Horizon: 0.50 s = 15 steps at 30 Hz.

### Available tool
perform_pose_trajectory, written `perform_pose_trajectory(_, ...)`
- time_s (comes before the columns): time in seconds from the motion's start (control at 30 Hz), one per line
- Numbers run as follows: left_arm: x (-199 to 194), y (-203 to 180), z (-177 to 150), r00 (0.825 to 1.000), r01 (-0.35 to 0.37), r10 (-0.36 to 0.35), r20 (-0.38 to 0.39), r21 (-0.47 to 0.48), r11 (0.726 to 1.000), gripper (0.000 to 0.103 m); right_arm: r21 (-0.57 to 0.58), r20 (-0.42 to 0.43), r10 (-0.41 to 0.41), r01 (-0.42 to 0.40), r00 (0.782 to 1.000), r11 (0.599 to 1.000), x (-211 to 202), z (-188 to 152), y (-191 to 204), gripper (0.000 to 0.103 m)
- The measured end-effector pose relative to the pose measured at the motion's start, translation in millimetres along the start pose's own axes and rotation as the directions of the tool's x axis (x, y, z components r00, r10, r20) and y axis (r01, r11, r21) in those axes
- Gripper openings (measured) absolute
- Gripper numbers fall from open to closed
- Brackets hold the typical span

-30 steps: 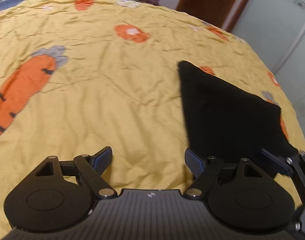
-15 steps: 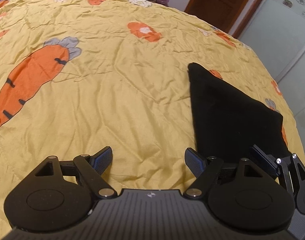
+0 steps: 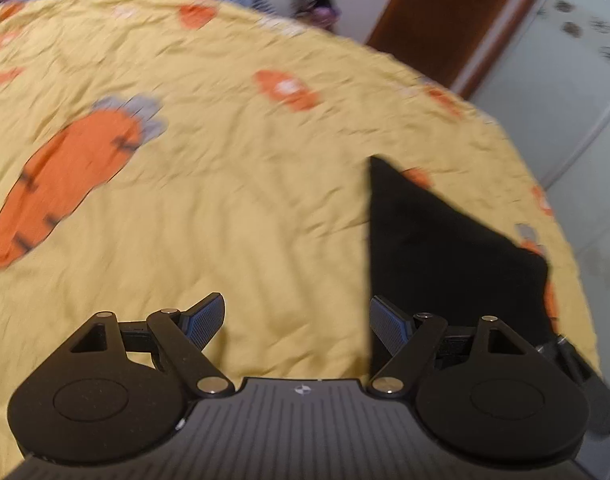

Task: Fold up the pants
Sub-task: 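Grasp the folded trousers' edge with the left gripper while the right gripper grasps beside it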

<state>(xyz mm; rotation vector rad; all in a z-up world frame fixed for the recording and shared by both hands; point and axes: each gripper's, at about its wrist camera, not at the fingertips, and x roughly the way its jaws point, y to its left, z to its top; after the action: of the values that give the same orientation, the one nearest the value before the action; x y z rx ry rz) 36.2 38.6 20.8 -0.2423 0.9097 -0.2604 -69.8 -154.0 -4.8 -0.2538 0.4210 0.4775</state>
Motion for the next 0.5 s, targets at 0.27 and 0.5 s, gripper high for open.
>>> perform_pose_trajectory(0.27, 17.3, -88.7, -6.4, 0.975, 0.217, -0.224, 0.001, 0.252, 0.943, 0.088, 0.376, -0.117, -0.165, 0.198, 0.979, 0.905, -34.5, -32.5, -102.7, 0.076)
perform_pose_trajectory(0.5, 51.8, -119.1, -23.0, 0.997, 0.068, -0.052, -0.051, 0.394, 0.917, 0.088, 0.523, -0.095, -0.084, 0.122, 0.992, 0.843, -49.2, -51.4, -140.0, 0.076)
